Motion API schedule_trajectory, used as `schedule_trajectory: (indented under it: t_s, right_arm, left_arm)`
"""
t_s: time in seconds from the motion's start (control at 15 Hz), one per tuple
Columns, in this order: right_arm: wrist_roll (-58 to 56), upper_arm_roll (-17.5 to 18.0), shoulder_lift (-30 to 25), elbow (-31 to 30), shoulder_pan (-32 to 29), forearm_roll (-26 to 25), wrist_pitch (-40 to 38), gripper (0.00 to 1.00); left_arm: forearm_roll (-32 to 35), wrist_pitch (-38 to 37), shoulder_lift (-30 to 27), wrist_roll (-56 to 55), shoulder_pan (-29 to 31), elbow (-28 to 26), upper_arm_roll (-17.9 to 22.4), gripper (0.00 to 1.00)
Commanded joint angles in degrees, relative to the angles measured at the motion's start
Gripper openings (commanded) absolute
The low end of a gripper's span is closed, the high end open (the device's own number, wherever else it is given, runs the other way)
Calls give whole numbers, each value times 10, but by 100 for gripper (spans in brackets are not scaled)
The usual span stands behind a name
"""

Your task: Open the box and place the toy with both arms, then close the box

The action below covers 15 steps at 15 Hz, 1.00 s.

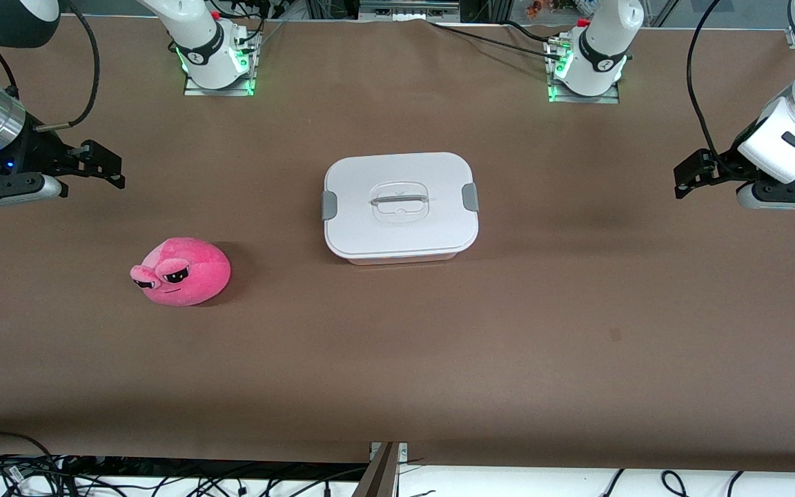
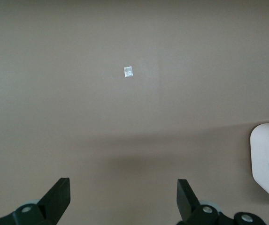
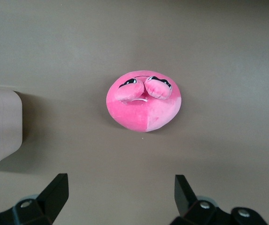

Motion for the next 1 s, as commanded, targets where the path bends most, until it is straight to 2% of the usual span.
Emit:
schedule_trajectory:
  t_s: [0.0,0.93]
  right_arm:
    - [-7,-5,4,14,3,7,-11,100]
    - [-7,-5,6,8,3,8,-10,100]
  left_arm:
    - [6,-7,-6,-3,-2,4,0,100]
    - [-6,-31,-1,-1,-6,11,-2,100]
